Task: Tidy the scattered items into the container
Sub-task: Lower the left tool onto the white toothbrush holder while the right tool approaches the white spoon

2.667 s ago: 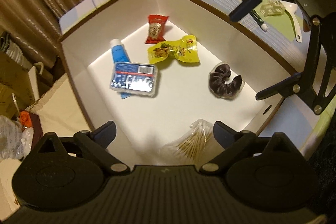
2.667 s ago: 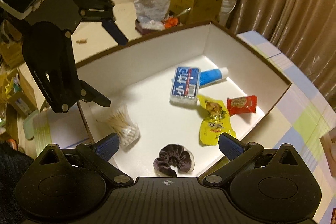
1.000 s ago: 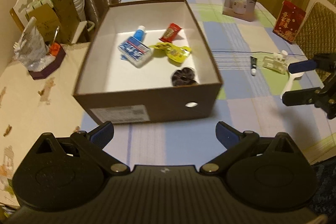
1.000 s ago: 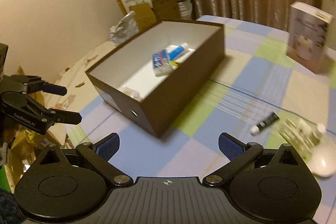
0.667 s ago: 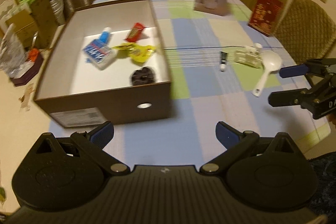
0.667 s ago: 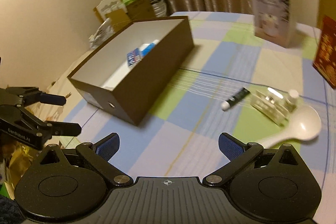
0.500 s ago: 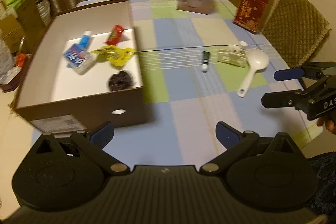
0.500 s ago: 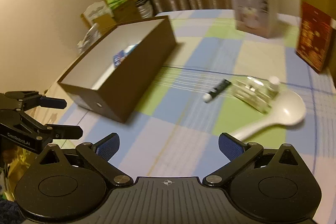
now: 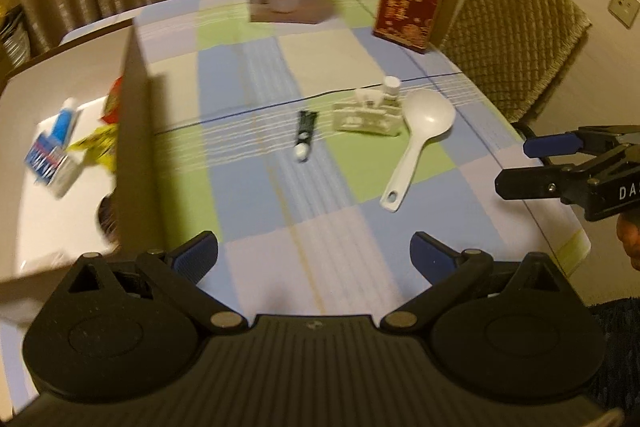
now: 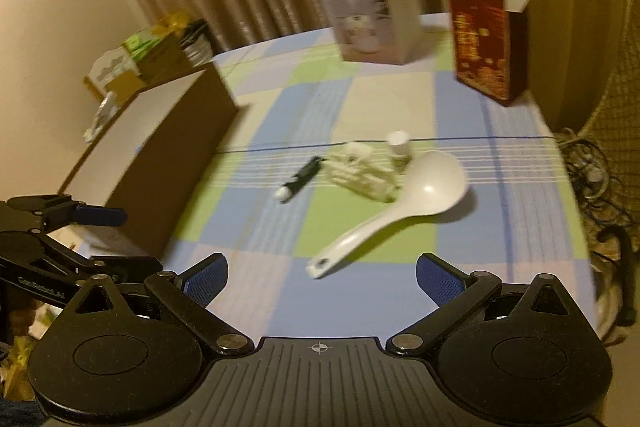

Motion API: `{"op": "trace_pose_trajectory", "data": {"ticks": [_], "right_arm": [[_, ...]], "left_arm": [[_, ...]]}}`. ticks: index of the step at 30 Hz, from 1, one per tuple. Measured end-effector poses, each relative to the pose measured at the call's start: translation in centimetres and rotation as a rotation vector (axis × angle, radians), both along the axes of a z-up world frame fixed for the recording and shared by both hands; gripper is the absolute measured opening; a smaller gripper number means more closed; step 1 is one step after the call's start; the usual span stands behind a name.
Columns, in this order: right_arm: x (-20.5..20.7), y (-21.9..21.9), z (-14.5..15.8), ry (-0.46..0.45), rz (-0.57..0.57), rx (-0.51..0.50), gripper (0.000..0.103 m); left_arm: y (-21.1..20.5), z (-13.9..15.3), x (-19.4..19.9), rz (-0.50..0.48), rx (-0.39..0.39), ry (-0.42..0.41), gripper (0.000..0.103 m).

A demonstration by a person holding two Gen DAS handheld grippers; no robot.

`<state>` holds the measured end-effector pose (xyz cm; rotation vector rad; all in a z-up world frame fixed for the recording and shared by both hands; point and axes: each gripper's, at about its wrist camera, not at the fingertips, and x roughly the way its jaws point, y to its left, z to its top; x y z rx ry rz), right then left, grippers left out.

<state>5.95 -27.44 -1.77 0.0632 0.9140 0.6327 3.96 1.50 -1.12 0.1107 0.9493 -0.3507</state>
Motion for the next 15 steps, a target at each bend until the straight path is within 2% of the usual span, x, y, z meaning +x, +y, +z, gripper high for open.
{"op": "trace_pose_trajectory", "data": {"ticks": [8, 9, 10, 14, 15], "right_arm": [[3.6, -3.9, -2.3, 0.02, -0.157, 0.004, 0.101], [4.2, -4.3, -2.6, 0.026, -0.168, 0.004, 0.086], [4.8, -4.6, -3.2, 0.042, -0.18, 0.009, 0.081], [7.3, -5.6, -5.1, 0.101, -0.241, 0.052, 0.08], [7.7, -5.7, -5.4, 0.099, -0.248, 0.054, 0.074]], "left_arm": [[-3.9, -1.3, 4.5, -0.102, 0.013, -0.017, 0.096], [-4.3, -1.6, 5.2, -0.116, 0.018, -0.017, 0.094], [-4.6, -1.8, 5.9, -0.13, 0.022, -0.017, 0.093], [-6.3, -2.5, 8.7, -0.18, 0.045, -0.018, 0.091], [-6.7, -2.7, 9.3, -0.197, 0.051, -0.022, 0.091]]}}
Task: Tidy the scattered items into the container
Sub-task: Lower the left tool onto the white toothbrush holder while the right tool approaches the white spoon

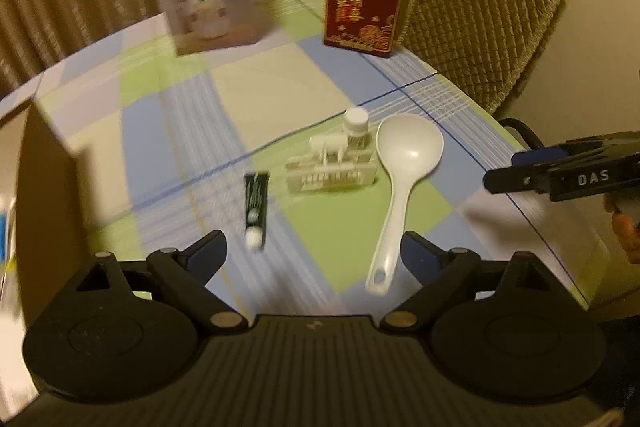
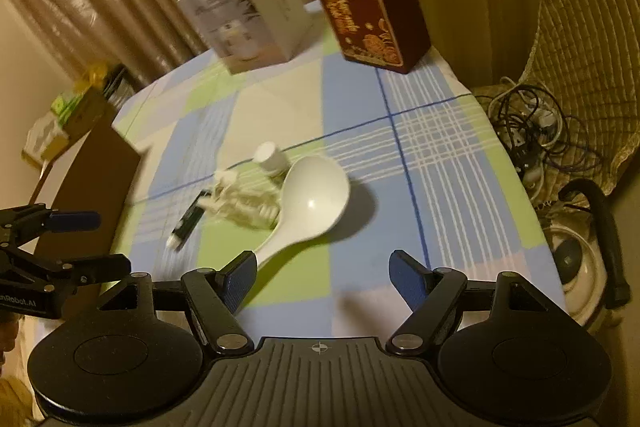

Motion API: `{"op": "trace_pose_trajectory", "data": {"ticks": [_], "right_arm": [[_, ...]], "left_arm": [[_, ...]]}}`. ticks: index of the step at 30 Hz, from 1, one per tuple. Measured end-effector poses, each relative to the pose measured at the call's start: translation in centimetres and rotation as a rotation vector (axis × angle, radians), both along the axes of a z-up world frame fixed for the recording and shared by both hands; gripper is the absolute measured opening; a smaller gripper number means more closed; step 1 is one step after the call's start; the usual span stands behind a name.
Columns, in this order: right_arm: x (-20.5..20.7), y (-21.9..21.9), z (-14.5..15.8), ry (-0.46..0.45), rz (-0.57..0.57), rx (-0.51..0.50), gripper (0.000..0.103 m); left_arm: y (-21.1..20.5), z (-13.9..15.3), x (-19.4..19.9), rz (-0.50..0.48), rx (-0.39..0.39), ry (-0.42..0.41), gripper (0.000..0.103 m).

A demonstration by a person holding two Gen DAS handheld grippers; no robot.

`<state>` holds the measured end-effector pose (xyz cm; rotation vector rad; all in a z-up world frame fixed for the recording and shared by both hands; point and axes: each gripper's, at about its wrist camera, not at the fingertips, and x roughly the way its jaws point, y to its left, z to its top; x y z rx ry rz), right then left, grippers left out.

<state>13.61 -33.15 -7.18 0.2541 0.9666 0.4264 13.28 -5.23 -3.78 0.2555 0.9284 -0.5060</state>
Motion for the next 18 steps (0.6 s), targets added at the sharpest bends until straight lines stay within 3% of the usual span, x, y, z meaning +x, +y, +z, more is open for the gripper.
{"op": "trace_pose_trajectory", "data": {"ticks": [2, 7, 8, 10, 15, 17, 18], "right_arm": [[1.1, -0.1, -0.7, 0.013, -0.003, 0.008, 0.056], [3.3, -0.2, -2.1, 0.042, -0.05, 0.059, 0.055], [3.7, -0.2, -2.3, 0.045, -0.057, 0.059, 0.052], [4.4, -0.1, -2.8, 0.059, -0.06, 0.069, 0.035], [5.8, -0.1, -4.0, 0.075, -0.064, 0.089, 0.031], [6.1, -0.1, -4.4, 0.087, -0.042, 0.086, 0.008], [6.3, -0.2, -4.5, 0.098, -0.031, 0.091, 0.008]], "left_arm": [[-0.9, -0.4, 1.3, -0.031, 0.017, -0.005, 0.091], [-2.5, -1.5, 3.7, -0.08, 0.037, 0.002, 0.091], [-2.6, -1.7, 4.0, -0.083, 0.038, 0.007, 0.091], [-2.7, -2.1, 4.6, -0.086, 0.038, 0.019, 0.091], [-2.6, -2.9, 5.9, -0.087, 0.053, 0.044, 0.091], [-2.7, -3.3, 6.2, -0.094, 0.059, 0.047, 0.091], [-2.8, -3.4, 6.3, -0.1, 0.064, 0.047, 0.09]]}}
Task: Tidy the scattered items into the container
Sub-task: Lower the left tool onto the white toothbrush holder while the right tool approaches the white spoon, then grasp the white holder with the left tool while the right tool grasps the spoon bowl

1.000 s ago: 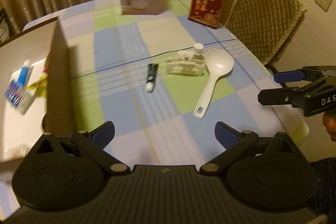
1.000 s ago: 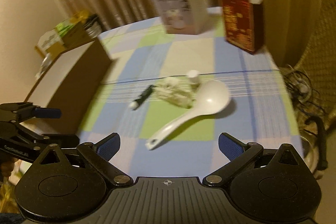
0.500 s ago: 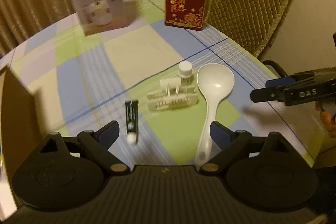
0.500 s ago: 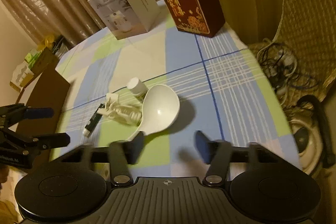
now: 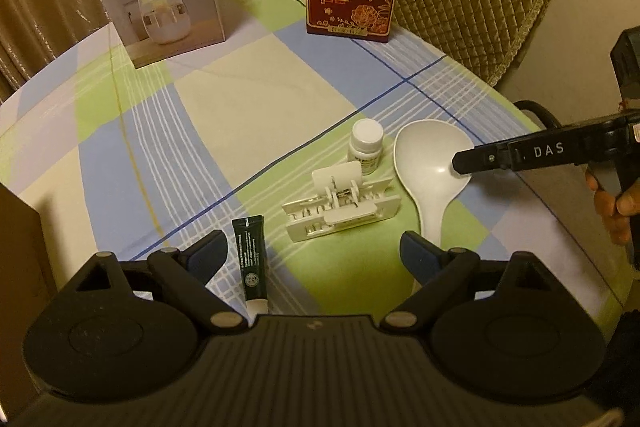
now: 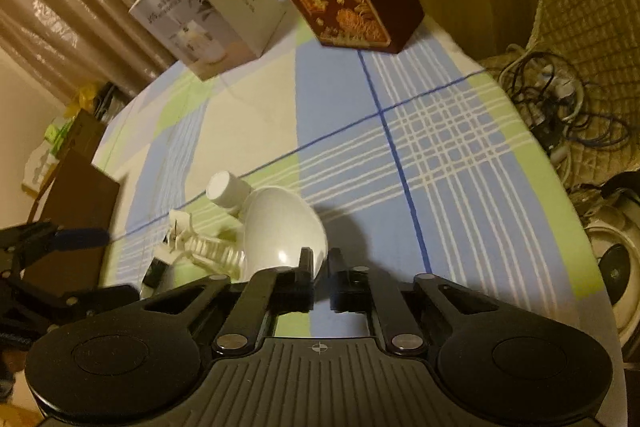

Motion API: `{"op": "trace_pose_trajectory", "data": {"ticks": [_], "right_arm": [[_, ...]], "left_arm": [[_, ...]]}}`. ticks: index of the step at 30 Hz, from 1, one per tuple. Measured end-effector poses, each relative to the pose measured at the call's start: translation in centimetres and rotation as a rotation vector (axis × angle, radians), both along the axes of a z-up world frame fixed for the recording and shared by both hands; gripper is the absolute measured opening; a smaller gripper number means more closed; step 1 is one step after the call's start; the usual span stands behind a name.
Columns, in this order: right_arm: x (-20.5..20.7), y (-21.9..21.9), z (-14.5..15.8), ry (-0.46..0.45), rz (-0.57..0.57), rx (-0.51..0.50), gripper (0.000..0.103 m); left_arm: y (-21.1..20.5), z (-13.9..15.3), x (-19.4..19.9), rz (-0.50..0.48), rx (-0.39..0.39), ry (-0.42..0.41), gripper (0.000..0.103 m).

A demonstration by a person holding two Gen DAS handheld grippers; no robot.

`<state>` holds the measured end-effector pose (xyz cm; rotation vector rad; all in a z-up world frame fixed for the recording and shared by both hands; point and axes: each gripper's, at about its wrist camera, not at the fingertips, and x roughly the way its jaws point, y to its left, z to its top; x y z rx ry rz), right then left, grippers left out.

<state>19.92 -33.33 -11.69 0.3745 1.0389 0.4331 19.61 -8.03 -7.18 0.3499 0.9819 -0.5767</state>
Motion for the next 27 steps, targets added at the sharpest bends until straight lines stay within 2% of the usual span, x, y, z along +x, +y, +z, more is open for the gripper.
{"op": "trace_pose_trajectory", "data": {"ticks": [3, 12, 20, 21, 22, 25, 27], "right_arm": [[0.2, -0.7, 0.2, 0.011, 0.035, -0.035, 0.008], [0.8, -4.6, 1.8, -0.01, 0.084, -0.127, 0.007], [0.5, -5.4, 1.5, 0.003, 0.079, -0.122, 0.007], [0.4, -5.4, 1.5, 0.005, 0.08, -0.121, 0.007], [0.3, -5.4, 1.5, 0.008, 0.08, -0.119, 0.007], [0.2, -5.5, 1.4, 0.012, 0.076, -0.115, 0.007], [0.1, -5.6, 1.3, 0.016, 0.073, -0.114, 0.007]], "left_arm": [[-0.4, -0.4, 0.3, -0.029, 0.011, 0.002, 0.085], [-2.5, -1.5, 1.4, -0.152, 0.041, -0.009, 0.084], [-4.9, -3.4, 2.3, -0.416, 0.1, -0.032, 0.081], [-5.1, -3.6, 2.4, -0.446, 0.113, -0.029, 0.076], [-5.3, -3.9, 2.4, -0.475, 0.128, -0.024, 0.064], [-5.6, -4.3, 2.0, -0.533, 0.159, 0.008, 0.041], [-5.5, -4.3, 1.4, -0.55, 0.157, 0.02, 0.036]]}}
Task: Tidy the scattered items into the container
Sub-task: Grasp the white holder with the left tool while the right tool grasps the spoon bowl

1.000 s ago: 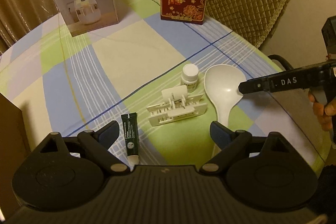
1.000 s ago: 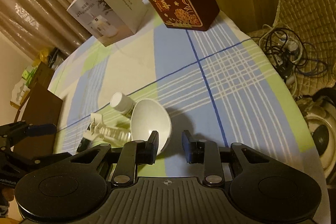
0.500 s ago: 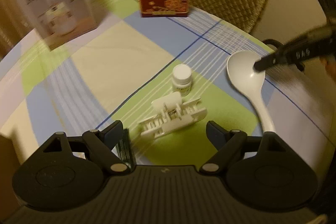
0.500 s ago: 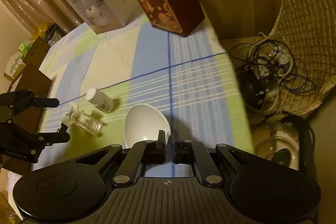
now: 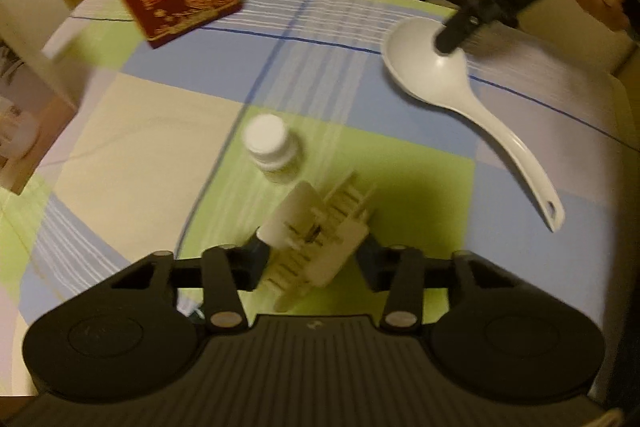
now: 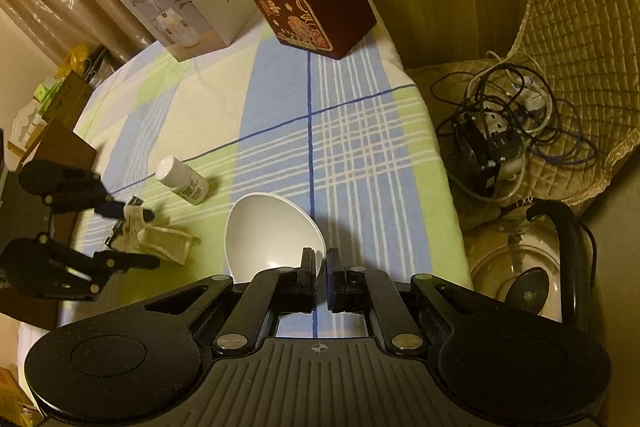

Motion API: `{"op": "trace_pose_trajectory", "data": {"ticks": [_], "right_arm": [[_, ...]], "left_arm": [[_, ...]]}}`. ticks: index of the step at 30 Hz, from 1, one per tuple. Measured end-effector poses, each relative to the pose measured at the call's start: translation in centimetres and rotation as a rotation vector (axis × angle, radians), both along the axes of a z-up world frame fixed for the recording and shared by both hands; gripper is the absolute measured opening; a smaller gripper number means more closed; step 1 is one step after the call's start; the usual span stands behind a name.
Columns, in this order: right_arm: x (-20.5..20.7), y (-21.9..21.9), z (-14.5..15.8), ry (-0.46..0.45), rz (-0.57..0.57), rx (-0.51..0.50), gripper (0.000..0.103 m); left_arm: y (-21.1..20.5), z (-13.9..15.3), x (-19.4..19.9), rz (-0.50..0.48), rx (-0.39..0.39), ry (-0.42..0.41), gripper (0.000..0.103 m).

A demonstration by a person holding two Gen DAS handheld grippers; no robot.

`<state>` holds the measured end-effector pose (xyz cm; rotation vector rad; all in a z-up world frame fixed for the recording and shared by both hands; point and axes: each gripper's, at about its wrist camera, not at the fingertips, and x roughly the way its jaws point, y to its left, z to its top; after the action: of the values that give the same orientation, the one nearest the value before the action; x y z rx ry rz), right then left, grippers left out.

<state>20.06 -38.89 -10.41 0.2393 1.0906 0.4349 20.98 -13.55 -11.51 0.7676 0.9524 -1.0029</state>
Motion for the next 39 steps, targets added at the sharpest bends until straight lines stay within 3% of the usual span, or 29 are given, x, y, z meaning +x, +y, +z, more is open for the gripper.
{"op": "trace_pose_trajectory", "data": {"ticks": [8, 10, 17, 20, 22, 25, 26, 28, 30, 31, 39], "right_arm": [[-0.4, 0.4, 0.6, -0.008, 0.019, 0.021, 0.007], [-0.5, 0.7, 1.0, -0.013, 0.031, 0.028, 0.007], [-1.1, 2.3, 1.2, -0.023, 0.077, 0.034, 0.007], [-1.4, 2.5, 0.9, -0.016, 0.081, 0.035, 0.007], [-1.6, 2.5, 0.5, -0.006, 0.081, 0.037, 0.007], [-1.7, 2.2, 0.0, 0.008, 0.07, 0.044, 0.007], [-1.7, 2.0, -0.2, 0.018, 0.064, 0.053, 0.007], [-1.8, 1.8, -0.3, 0.028, 0.058, 0.071, 0.007], [-2.0, 1.9, -0.2, 0.019, 0.066, 0.059, 0.007], [-2.2, 1.9, 0.0, 0.01, 0.07, 0.053, 0.007], [-3.1, 2.3, 0.7, -0.016, 0.092, 0.102, 0.007]], "left_arm": [[1.0, 0.6, -1.6, 0.154, -0.081, 0.056, 0.025], [1.4, 1.1, -2.1, 0.206, -0.111, 0.057, 0.016], [3.3, 1.7, -3.5, 0.352, -0.134, 0.064, 0.016], [3.9, 1.4, -4.0, 0.423, -0.151, 0.044, 0.027], [4.1, 1.1, -4.3, 0.464, -0.193, 0.034, 0.043], [4.2, 0.4, -4.5, 0.524, -0.248, 0.024, 0.044], [4.3, 0.3, -4.6, 0.536, -0.273, 0.02, 0.043], [4.2, 0.1, -4.5, 0.552, -0.309, 0.017, 0.029], [4.0, -0.1, -4.3, 0.553, -0.323, 0.008, 0.026], [3.9, 0.2, -4.4, 0.548, -0.326, -0.002, 0.015], [4.8, 3.5, -5.3, 0.549, -0.377, -0.071, 0.016]]}}
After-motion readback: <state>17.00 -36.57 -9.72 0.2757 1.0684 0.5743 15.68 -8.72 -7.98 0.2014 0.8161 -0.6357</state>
